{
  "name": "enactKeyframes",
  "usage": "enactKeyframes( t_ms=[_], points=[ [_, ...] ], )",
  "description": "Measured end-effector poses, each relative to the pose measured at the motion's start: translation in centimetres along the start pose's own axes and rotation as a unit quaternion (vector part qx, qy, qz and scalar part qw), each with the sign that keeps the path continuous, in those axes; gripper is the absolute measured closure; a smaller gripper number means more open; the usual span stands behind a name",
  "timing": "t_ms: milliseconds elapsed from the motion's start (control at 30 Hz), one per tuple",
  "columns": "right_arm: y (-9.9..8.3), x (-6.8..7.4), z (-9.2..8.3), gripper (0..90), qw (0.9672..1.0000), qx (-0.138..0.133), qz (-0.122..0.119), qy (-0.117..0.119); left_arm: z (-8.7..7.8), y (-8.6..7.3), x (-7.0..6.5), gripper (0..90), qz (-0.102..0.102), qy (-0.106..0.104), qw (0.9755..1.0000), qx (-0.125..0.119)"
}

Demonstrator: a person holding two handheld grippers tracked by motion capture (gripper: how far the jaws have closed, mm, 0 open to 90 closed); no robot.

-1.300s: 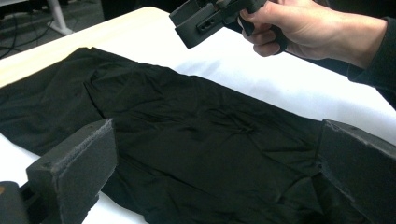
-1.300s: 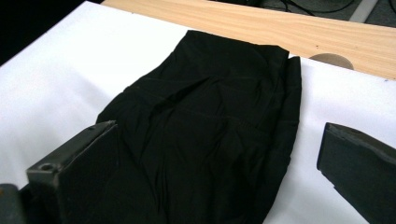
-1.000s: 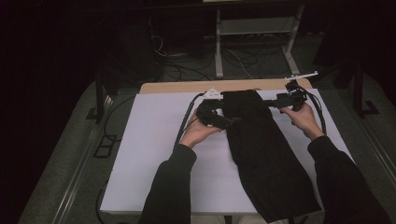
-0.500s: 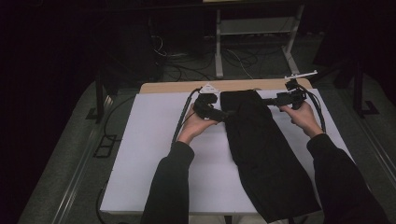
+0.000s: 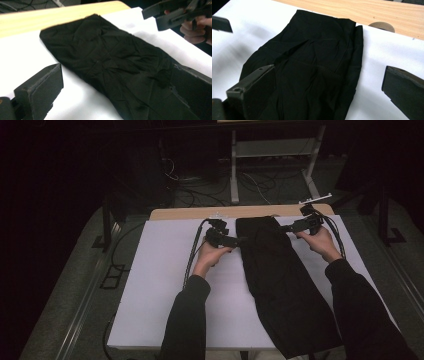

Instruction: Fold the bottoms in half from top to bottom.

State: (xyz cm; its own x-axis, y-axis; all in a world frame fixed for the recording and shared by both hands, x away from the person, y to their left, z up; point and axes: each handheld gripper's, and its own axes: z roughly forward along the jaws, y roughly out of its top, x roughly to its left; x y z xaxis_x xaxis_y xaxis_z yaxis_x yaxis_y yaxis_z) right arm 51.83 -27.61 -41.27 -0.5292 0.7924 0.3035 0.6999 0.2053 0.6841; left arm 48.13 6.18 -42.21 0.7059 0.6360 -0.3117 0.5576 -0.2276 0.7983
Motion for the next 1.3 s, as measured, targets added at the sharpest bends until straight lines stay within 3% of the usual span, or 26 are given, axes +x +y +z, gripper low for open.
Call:
enactKeyframes(
  t_ms=[133,267,500,700,867,1000,1167,1233,1300],
  points=[
    [0.2,-0.1,0.4,0.1,0.9999,0.006,0.008,-0.002,1.0,-0.5,0.2,0.0,-0.028,-0.007,0.9996,0.006],
    [-0.1,-0.3,1.0,9.4,0.9994,0.029,0.014,0.007,1.6,-0.9,0.4,0.0,-0.055,-0.019,0.9982,0.016],
    [-0.5,-1.0,1.7,12.9,0.9983,0.047,0.033,0.004,2.5,-1.5,0.4,0.0,-0.069,-0.01,0.9971,0.031],
    [-1.1,-1.3,2.1,13.2,0.9972,0.06,0.046,0.003,3.2,-2.2,0.4,0.0,-0.084,-0.028,0.9956,0.03],
    [-1.7,-1.9,2.2,14.8,0.9963,0.062,0.058,0.007,3.3,-2.3,0.4,0.1,-0.092,-0.031,0.9949,0.025],
    [-2.2,-2.1,2.3,18.4,0.9962,0.054,0.065,0.019,3.4,-2.3,0.5,7.0,-0.101,-0.025,0.9944,0.018],
    [-2.3,-1.8,2.6,27.0,0.9967,0.05,0.062,0.016,3.8,-2.6,0.5,15.2,-0.116,-0.013,0.993,0.015],
    [-2.2,-1.5,2.7,29.1,0.9969,0.051,0.058,0.013,3.8,-2.6,0.6,23.4,-0.134,0.0,0.9909,0.009],
    [-2.1,-1.3,2.9,31.6,0.997,0.051,0.057,0.01,3.9,-2.5,0.7,26.9,-0.152,0.0,0.9884,0.002]
  ],
)
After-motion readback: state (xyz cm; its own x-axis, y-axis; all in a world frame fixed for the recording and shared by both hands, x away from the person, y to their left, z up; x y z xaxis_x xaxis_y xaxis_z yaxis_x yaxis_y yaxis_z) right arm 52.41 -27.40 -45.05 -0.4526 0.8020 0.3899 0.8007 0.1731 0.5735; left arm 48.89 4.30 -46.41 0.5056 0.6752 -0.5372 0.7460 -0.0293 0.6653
